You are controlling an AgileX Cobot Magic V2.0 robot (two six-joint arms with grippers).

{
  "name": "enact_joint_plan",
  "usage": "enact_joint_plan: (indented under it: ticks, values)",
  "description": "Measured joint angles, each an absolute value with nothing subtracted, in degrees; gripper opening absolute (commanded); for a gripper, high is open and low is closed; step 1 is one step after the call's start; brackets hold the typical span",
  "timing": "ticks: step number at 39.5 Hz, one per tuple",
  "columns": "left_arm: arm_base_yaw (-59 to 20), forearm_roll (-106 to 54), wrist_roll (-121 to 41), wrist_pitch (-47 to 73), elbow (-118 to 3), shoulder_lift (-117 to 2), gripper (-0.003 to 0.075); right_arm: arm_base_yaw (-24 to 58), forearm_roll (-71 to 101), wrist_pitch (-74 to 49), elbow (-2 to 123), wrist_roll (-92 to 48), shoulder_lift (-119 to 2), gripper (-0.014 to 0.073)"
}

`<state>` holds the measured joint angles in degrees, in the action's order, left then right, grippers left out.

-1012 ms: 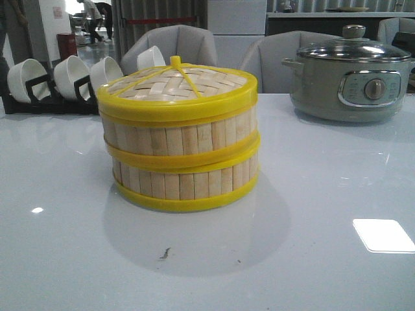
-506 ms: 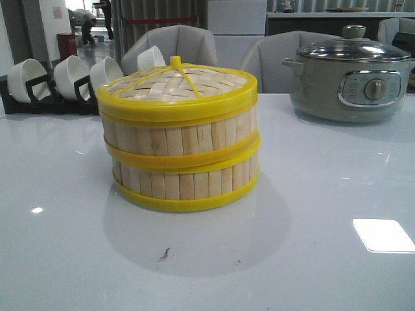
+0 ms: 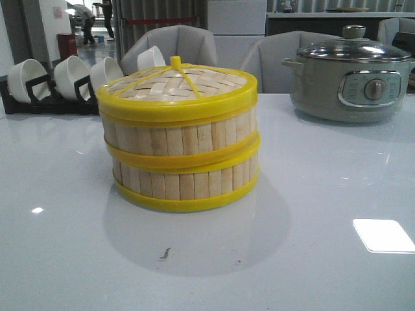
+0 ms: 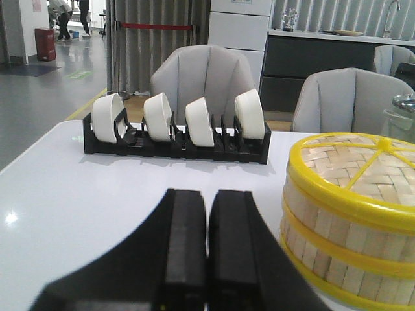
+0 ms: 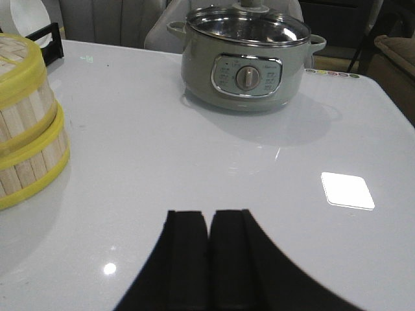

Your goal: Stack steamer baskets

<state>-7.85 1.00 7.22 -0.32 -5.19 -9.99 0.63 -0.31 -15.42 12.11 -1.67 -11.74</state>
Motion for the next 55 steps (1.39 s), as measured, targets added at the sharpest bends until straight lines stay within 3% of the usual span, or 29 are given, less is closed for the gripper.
enact_joint_plan:
  ticks: [12, 55]
  values:
    - [-7.8, 1.3, 7.1, 0.0, 0.4, 0.1, 0.0087, 0.6, -0.3, -15.4, 12.1, -1.7, -11.7, 0.0049]
    - [-5.6, 7.1, 6.9, 0.4, 0.4, 0.2, 0.0087, 0.6, -0.3, -15.8, 12.0, -1.7, -11.7, 0.0049]
